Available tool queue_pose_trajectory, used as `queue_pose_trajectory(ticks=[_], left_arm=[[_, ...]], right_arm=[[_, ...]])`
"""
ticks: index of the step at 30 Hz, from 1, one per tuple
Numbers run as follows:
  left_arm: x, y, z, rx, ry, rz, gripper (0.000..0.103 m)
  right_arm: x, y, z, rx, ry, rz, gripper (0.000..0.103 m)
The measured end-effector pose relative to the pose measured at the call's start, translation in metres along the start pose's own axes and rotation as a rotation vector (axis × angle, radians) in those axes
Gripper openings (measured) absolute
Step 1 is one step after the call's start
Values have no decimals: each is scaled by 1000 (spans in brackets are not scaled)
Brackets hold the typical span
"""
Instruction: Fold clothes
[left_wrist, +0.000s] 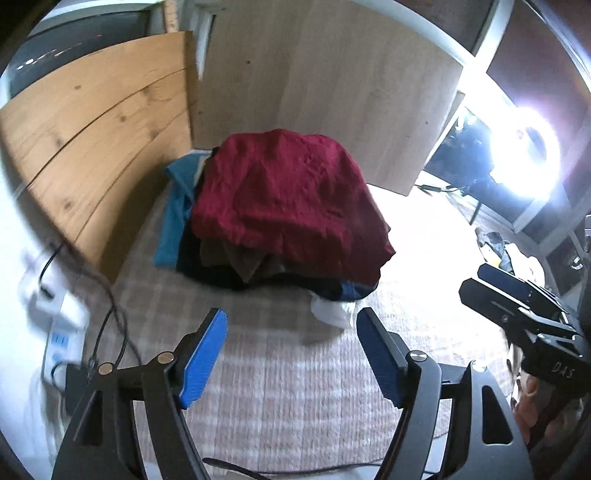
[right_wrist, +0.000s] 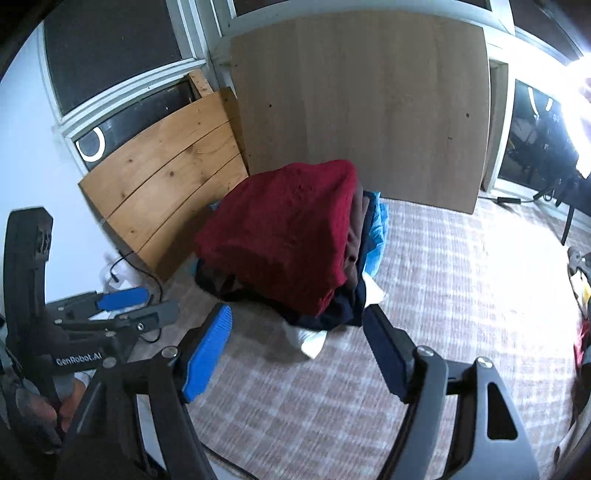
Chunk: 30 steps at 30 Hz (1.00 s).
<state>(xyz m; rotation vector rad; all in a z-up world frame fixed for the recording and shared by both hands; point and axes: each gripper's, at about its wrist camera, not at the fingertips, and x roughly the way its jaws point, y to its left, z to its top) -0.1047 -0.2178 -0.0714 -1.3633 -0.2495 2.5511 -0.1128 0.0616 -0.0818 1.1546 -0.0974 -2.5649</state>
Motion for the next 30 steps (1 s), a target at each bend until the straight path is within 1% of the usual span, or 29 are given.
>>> queue_pose_trajectory(ticks=[2,6,9,13,18,23,27,30], left_arm=[[-9,-2,-7,-11,-15,17,71],[-23,-14,-19,-20,-26,49,71],[-40,-38,-21,8,-37,73,71],[-56,-67,-25,22,-55,77,71],[-70,-95,-35,7,-75,77,72],[-79,-119,-50,-4,-90,80,73],[-84,-134,-59,-22,-99,89,75],[-86,-141,-66,-41,-97,97,75]], right_arm=[[-9,-3,-4,-9,-3,-4,73],[-29,-10,-12,-33,-1,-43,73],[-51,-23,-21,-28,-33,-51,73],[-77,-43,-32,-31,-58,-78,73],[-105,-72,-48,-34,-73,-112,73],[-126,-97,-63,-32,-80,-104,73],[-138,-106,-73,-67,-90,-109,73],[-143,-111,-79,-85,-86,-93,73]])
